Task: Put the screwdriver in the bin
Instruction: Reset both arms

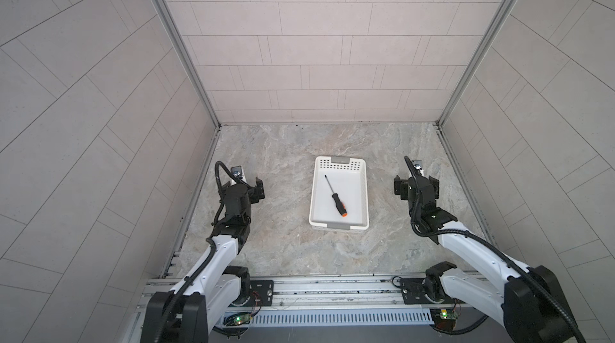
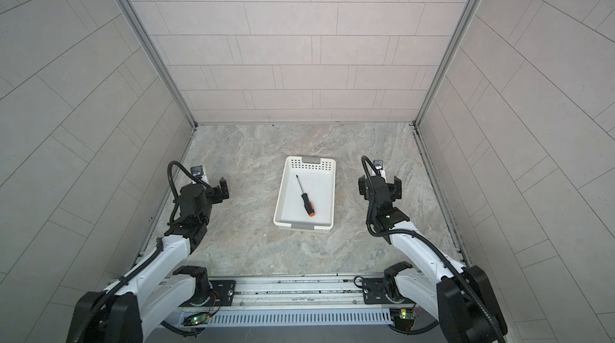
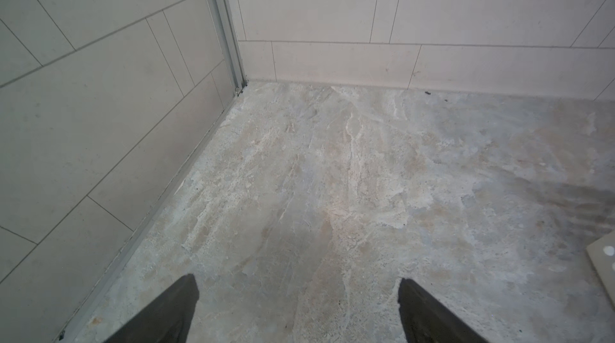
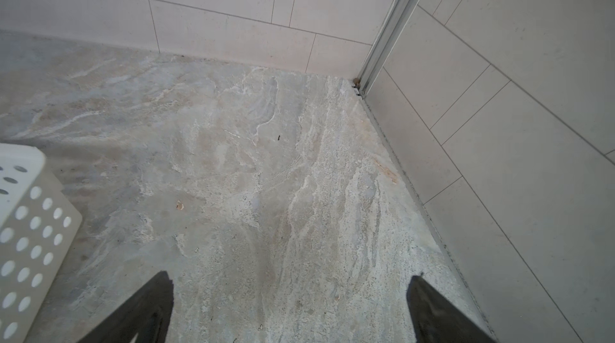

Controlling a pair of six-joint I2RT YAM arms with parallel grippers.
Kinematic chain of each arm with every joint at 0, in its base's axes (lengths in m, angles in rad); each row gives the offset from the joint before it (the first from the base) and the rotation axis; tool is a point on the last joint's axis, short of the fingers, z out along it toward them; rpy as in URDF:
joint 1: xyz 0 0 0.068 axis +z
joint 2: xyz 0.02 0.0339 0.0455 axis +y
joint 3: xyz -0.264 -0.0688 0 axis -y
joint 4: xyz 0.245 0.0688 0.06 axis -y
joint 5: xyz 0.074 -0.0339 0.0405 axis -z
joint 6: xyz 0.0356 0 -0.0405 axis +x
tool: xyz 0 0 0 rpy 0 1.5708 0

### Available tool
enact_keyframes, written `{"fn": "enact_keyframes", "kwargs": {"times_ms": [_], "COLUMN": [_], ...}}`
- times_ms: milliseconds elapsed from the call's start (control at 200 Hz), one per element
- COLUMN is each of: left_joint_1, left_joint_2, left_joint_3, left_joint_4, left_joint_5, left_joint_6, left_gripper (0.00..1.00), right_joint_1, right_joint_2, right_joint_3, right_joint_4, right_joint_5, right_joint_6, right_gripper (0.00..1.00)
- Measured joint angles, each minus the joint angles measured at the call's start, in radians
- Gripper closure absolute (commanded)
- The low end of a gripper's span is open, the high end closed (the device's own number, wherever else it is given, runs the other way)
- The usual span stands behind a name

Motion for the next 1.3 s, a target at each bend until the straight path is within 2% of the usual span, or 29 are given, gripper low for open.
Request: {"fn": "enact_keyframes", "kwargs": {"times_ms": [170, 230, 310, 455, 616, 1301], "left_joint_1": [0.0, -0.005, -0.007, -0.012, -0.013, -0.013], "left_joint_2": [0.222, 0.286, 0.329, 0.422, 0.536, 0.544], "left_joint_3": [0.001, 0.013, 0.027, 0.024, 0.086, 0.119], "left_joint_4": [0.161, 0.166, 0.187, 0.35, 0.342, 0.331], "left_joint_5": [-0.024, -0.028, -0.033, -0.034, -0.08, -0.125], "left_joint_6": [0.003, 0.003, 0.01, 0.027, 0.021, 0.013], "left_gripper": [0.0, 0.0, 0.0, 0.0, 0.0, 0.0], "right_joint_1": [-0.055, -0.074, -0.095, -0.13, -0.18, -0.201], "right_joint_2": [0.16, 0.22, 0.272, 0.324, 0.434, 0.444], "right_joint_3": [-0.043, -0.042, -0.023, 0.023, 0.013, -0.003], "right_joint_4": [0.172, 0.224, 0.236, 0.28, 0.408, 0.446], "right_joint_5": [-0.045, -0.06, -0.079, -0.11, -0.143, -0.179], "right_joint_6": [-0.033, -0.036, -0.038, -0.042, -0.031, -0.019], "right_gripper": [0.0, 0.0, 0.0, 0.0, 0.0, 0.0]}}
